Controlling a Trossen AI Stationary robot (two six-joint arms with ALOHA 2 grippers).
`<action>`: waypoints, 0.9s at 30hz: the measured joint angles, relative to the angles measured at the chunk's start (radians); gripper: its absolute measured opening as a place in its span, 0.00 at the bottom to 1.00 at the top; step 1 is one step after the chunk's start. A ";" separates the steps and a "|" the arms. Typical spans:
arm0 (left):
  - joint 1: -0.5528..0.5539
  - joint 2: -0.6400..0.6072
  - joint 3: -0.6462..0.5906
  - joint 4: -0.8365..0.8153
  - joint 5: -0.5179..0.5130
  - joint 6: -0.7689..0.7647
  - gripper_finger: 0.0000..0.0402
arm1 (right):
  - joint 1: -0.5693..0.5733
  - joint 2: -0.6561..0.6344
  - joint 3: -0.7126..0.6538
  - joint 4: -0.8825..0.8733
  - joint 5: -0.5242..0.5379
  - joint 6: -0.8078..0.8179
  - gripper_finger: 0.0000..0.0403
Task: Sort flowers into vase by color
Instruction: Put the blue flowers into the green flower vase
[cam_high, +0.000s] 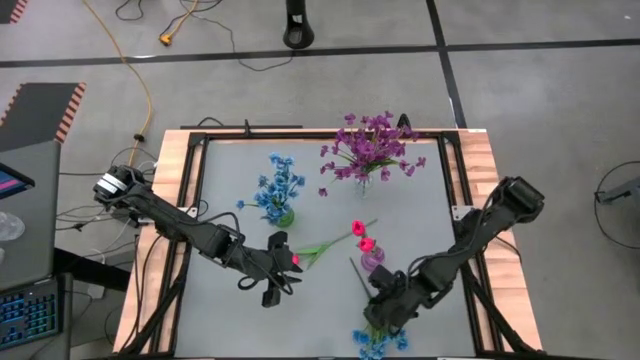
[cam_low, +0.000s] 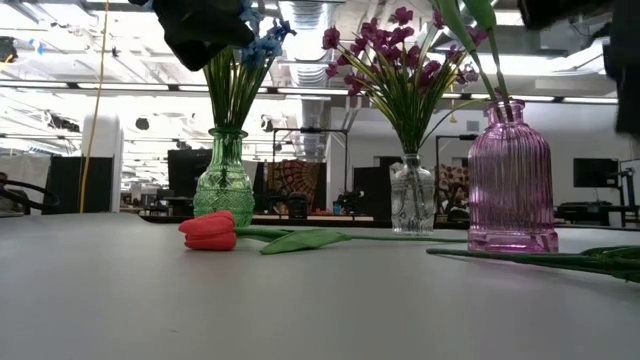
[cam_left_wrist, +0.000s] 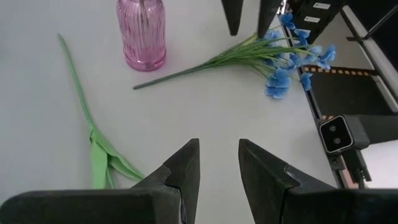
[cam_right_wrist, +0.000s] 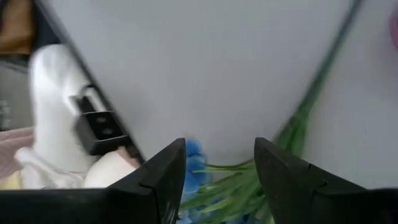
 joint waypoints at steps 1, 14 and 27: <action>0.000 0.000 0.000 -0.001 0.000 0.007 0.24 | -0.005 0.014 0.009 -0.024 -0.017 0.014 0.54; 0.000 0.000 0.000 -0.001 0.000 0.052 0.24 | -0.054 0.146 0.076 -0.176 -0.166 0.135 0.54; 0.000 0.000 0.000 -0.001 0.001 0.052 0.24 | -0.072 0.191 0.076 -0.173 -0.234 0.138 0.47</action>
